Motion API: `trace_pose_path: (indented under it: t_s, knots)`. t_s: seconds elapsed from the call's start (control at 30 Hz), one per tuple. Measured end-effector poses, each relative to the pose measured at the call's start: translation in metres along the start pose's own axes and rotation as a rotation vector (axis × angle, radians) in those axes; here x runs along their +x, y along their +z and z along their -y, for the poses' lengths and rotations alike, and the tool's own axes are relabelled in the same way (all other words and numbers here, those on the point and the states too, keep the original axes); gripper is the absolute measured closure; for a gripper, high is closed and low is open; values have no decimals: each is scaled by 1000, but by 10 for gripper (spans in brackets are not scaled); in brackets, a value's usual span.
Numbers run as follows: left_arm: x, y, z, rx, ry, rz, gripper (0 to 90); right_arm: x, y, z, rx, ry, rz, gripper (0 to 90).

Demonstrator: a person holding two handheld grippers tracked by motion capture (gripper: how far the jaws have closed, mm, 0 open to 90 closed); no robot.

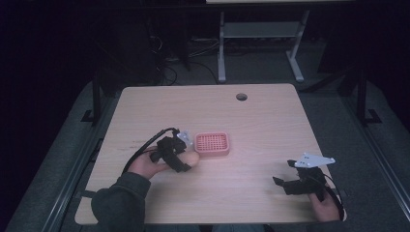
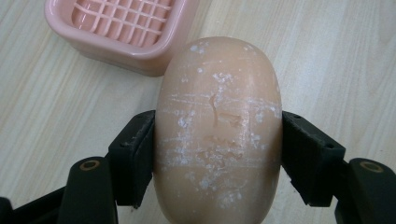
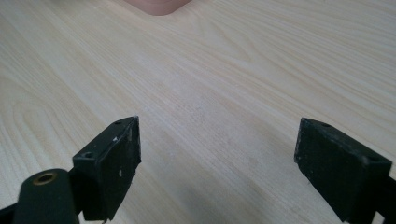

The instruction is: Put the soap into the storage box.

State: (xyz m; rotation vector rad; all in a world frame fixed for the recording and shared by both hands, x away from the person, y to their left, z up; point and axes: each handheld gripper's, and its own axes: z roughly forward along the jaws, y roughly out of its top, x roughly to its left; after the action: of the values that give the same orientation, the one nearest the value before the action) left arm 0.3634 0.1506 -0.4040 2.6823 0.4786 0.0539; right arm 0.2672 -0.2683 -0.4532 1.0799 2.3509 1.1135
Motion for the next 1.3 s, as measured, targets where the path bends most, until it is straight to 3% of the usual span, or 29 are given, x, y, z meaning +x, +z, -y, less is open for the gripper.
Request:
trace_pose_path:
  t_s: [1.3]
  knots:
    - [10, -3, -28, 5, 25, -12, 320, -1, -2, -1, -14, -1, 1, 141]
